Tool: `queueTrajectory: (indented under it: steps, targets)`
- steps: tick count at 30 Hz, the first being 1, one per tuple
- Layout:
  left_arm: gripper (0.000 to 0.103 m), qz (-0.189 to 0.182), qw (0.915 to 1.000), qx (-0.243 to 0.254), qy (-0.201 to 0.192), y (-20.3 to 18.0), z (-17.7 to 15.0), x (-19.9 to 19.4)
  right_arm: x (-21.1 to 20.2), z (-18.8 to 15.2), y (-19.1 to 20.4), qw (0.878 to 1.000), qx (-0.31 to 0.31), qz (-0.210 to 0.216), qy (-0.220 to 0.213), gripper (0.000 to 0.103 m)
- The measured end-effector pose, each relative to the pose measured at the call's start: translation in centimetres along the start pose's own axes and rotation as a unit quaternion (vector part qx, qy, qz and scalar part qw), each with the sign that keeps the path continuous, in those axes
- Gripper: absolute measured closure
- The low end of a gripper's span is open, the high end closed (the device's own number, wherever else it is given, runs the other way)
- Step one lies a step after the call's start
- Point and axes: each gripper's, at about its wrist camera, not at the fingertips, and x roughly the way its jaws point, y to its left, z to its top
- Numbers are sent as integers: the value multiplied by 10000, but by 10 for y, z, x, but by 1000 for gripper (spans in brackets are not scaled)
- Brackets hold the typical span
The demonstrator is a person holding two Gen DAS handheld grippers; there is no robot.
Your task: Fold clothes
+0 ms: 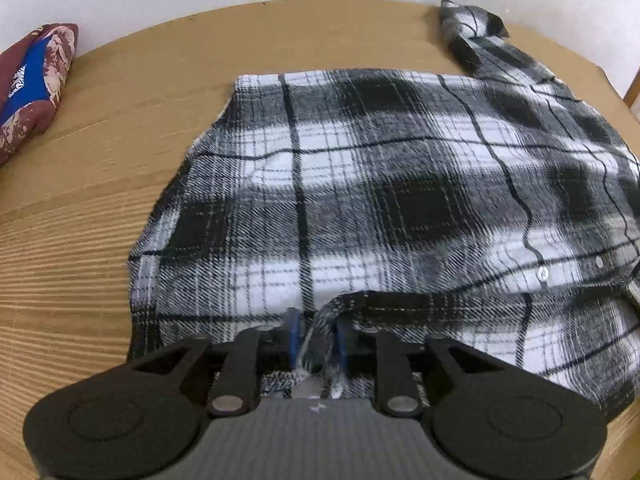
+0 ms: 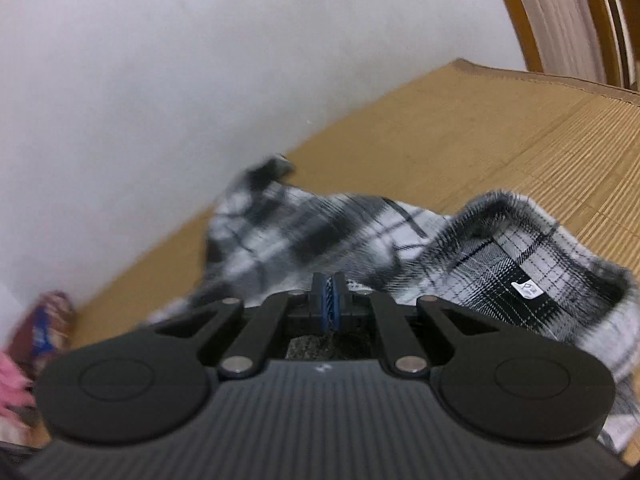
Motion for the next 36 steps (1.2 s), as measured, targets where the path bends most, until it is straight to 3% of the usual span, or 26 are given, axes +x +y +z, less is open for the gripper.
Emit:
queueTrajectory:
  steps: [2,4,10,12,14,16,17,19,21,23,25,28,32,36]
  targets:
    - [60,64,10000,-4,5,6,0,-1,23,-7,-1,9991,-214,-311,173,94]
    - [55,175,9998,-50,4,13,2,-2,40,-14,-5,9967,-390,-568,420,96]
    - [54,304,9994,-136,-103,25,5,-20,40,-6,0,9956,-523,-589,507,91]
    - [54,440,9988,14,-228,19,6,-30,22,5,6,9973,-476,-454,331,83]
    - [52,636,9972,170,-365,11,6,-40,-4,15,16,9979,-615,-209,72,61]
    - [51,521,9975,125,-451,6,5,-48,-35,17,32,9957,-909,-36,-195,45]
    - [51,387,9980,55,-492,3,5,-51,-49,15,40,9938,-1077,131,-249,41]
    - [51,225,9987,-43,-463,-7,0,-50,-67,5,52,9893,-1284,692,32,41]
    - [51,176,9991,-69,-383,-18,-6,-43,-68,-13,60,9805,-1297,1320,663,43]
    - [51,231,9993,-58,-278,-27,-13,-31,-60,-32,67,9696,-1418,1641,1134,43]
    - [51,526,9985,-51,-119,-30,-21,-17,-41,-50,73,9647,-1616,1539,1396,43]
    - [38,812,9964,-158,-196,-18,-35,-11,-7,-67,74,9630,-1709,1109,1763,44]
    - [36,1079,9936,-288,-154,-6,-39,-15,-1,-69,77,9625,-1841,1079,1673,44]
    - [38,1099,9934,-265,-186,-8,-43,-27,-31,-55,67,9686,-1803,923,1440,44]
